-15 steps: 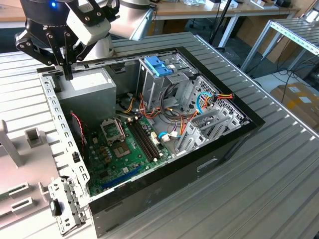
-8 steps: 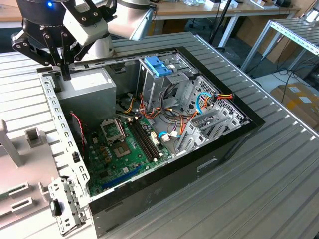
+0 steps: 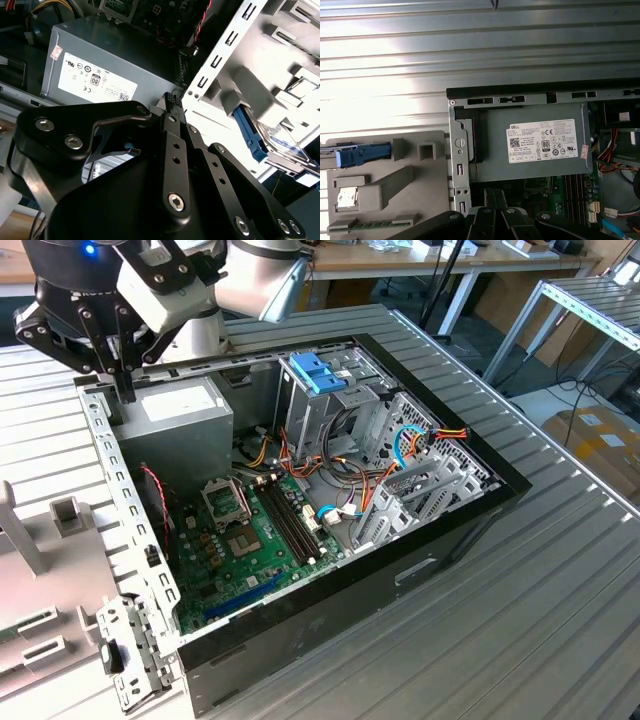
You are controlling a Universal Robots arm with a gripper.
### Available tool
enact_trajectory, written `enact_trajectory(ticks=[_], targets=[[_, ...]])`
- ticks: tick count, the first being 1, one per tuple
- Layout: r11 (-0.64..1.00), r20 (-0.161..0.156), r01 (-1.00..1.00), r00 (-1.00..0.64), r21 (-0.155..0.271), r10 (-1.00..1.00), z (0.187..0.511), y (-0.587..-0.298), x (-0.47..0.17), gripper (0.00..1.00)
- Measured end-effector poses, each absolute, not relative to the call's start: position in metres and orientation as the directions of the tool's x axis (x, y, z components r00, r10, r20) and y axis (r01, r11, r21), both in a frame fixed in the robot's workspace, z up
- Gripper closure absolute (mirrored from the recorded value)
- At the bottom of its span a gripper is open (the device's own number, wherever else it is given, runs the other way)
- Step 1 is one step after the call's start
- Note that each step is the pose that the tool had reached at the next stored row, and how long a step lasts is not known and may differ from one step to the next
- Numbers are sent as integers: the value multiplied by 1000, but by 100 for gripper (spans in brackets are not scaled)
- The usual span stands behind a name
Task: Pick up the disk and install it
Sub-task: 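Reach for the disk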
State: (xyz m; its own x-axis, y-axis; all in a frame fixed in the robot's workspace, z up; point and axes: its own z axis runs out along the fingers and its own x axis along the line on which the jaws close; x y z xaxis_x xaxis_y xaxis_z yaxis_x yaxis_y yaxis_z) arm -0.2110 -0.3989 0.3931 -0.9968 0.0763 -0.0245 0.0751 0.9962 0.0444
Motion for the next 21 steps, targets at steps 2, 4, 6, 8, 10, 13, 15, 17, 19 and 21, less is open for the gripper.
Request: enact_trajectory(ticks=[2,4,6,8,10,13,15,17,19,21], targets=[[996,-24,75,-997,44,76,393,-399,-213,89],[996,-24,75,-997,44,76,393,-399,-215,89],[996,-25,75,-997,44,76,393,-399,-217,89],[996,-25,75,-997,44,76,393,-399,-218,89],[996,-25,75,-997,44,76,393,-399,-219,89],[996,-24,75,-997,44,76,393,-399,-222,89],[996,-24,75,-997,44,76,393,-399,-223,89],[996,-24,75,-997,44,76,393,-399,-225,89],[996,-25,75,-997,44,76,393,-399,-226,89],[996,-24,75,-997,44,76,393,-399,-228,89]])
